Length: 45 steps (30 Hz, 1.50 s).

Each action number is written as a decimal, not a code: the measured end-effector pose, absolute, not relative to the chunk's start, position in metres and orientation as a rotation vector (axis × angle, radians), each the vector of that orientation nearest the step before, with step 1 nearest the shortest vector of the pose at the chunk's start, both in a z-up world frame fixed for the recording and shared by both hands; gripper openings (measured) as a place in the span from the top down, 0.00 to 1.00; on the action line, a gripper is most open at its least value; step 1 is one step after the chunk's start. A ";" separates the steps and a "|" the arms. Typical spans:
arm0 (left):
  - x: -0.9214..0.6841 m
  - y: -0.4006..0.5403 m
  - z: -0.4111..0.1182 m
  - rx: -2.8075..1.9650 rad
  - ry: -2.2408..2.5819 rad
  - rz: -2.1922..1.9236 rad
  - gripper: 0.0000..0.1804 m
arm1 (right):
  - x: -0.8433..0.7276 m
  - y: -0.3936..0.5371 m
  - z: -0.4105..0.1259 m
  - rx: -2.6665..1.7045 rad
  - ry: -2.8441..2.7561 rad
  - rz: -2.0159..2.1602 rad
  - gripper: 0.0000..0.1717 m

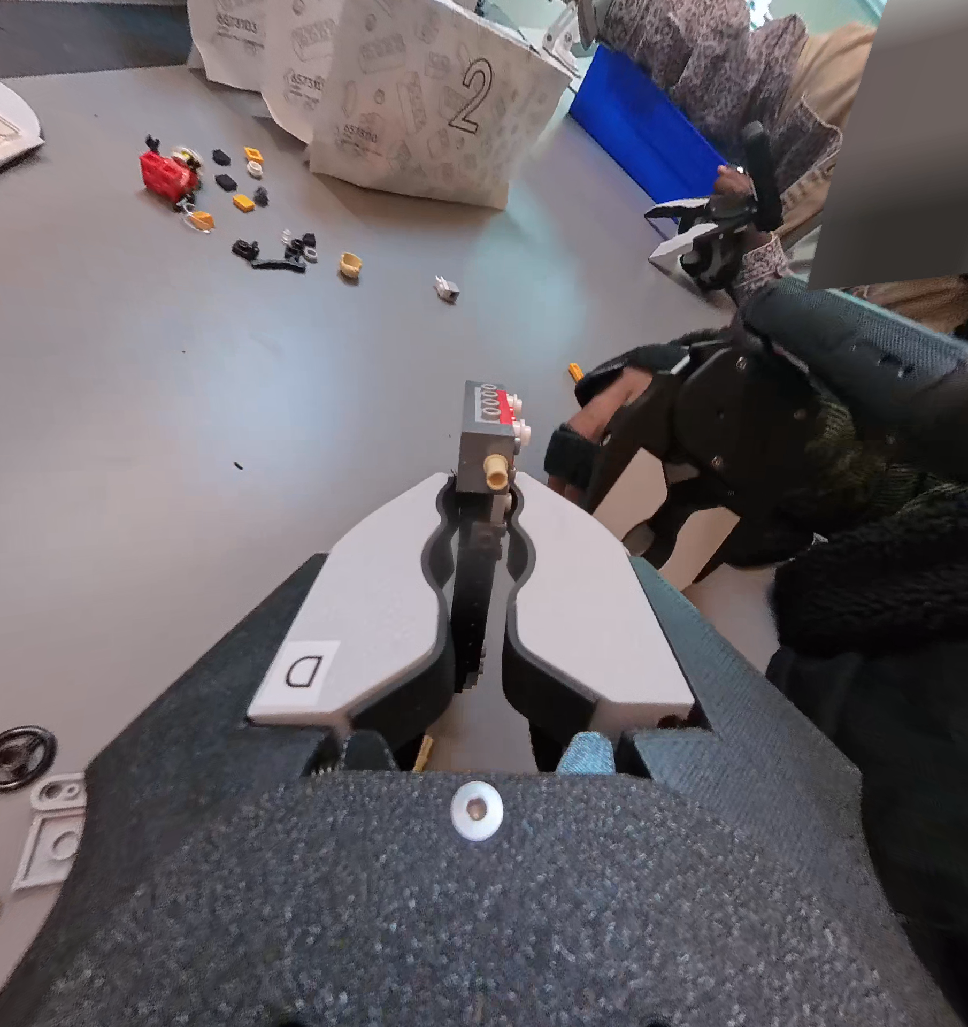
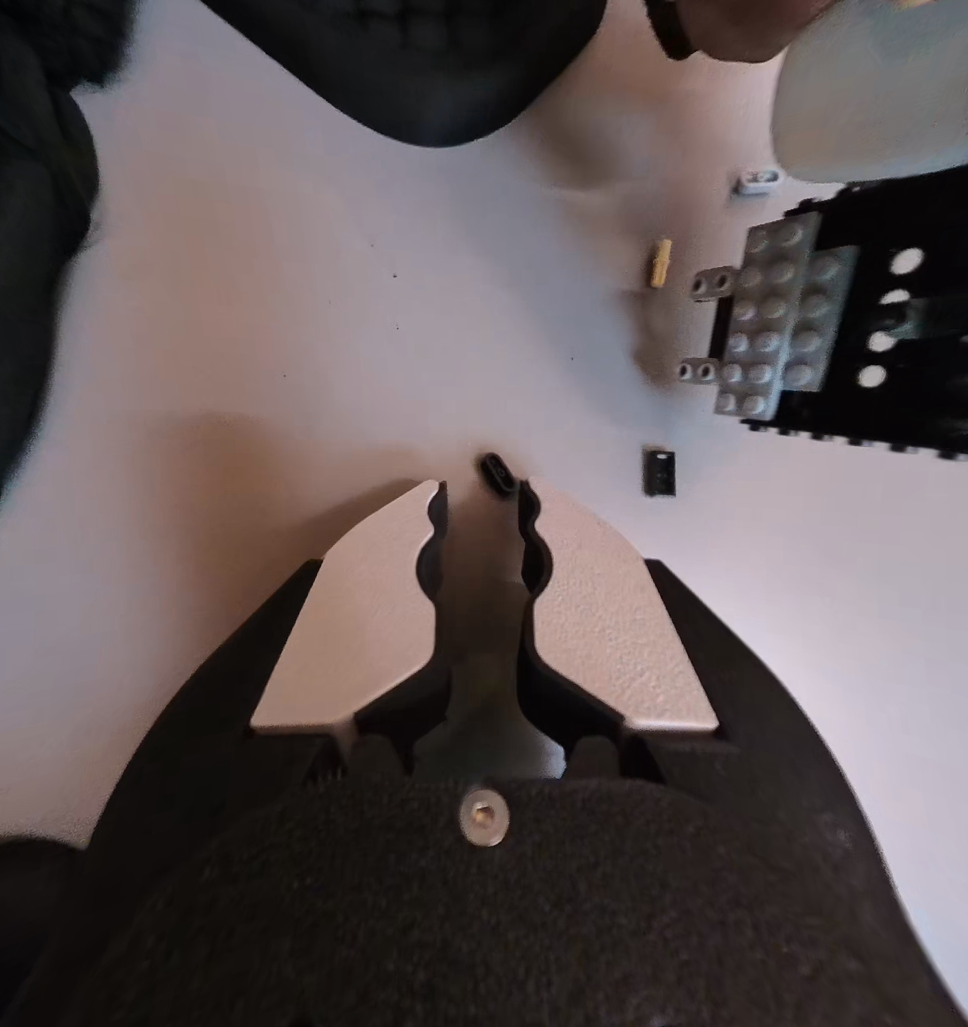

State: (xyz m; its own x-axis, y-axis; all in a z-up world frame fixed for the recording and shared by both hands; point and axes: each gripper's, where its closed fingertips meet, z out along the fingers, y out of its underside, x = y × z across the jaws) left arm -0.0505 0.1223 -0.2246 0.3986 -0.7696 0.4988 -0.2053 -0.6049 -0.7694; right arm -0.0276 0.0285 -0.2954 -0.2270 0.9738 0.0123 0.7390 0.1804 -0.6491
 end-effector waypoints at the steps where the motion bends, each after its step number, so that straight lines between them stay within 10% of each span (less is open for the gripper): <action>1: -0.052 0.123 -0.223 -2.038 0.824 -1.180 0.92 | -0.029 0.028 -0.297 -1.608 -2.040 0.728 0.88; 15: -0.086 0.135 -0.196 -1.929 0.690 -1.114 0.92 | -0.060 0.078 -0.276 -1.678 -1.687 0.649 0.96; 31: -0.076 0.125 -0.206 -1.944 0.768 -1.110 0.92 | -0.067 0.090 -0.270 -1.687 -1.570 0.707 0.74; 45: -0.049 0.092 -0.220 -1.940 1.035 -1.079 0.92 | -0.056 0.100 -0.193 -1.310 -1.446 0.484 0.85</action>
